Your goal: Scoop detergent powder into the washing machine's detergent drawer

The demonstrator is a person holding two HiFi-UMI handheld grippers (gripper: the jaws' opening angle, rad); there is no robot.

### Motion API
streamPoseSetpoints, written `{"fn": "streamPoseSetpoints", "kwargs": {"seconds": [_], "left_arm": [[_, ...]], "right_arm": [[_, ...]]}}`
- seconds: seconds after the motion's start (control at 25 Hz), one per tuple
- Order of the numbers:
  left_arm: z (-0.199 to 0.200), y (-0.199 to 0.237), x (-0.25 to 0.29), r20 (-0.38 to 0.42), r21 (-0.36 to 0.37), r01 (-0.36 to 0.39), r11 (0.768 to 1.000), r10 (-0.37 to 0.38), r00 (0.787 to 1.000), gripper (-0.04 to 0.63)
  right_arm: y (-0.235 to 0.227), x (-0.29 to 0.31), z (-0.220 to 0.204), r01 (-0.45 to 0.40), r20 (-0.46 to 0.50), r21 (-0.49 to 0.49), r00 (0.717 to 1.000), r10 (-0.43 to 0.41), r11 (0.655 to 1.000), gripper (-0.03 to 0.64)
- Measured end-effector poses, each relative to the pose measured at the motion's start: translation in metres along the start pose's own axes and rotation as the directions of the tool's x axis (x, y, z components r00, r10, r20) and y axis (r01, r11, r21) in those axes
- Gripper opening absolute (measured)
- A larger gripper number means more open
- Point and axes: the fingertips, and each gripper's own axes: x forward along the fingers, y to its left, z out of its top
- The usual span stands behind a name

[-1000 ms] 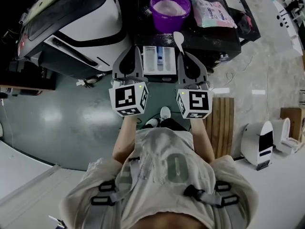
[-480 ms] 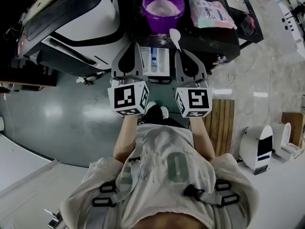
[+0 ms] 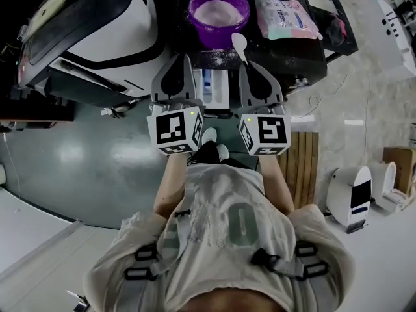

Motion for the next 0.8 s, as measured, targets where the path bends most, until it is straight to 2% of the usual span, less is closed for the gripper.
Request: {"fn": "streamPoseSetpoints", "kwargs": {"seconds": [0.52,0.8], "left_arm": [[-0.007,0.028,0.063,-0.004,-0.002,0.007,1.0,-0.007,1.0,0.02],[0.021,0.041,0.11,-0.024,0.006,0.026,1.0,-0.026,0.999,0.02]], "right_arm": [[-0.031,0.055,0.003,0.049,0.008,0.027,0.999,-0.05,0.998,0.011],[-0.053,0.093,0.032,0.073,-0.041,0.015,0.997,-0.072,0.997,0.011]]}}
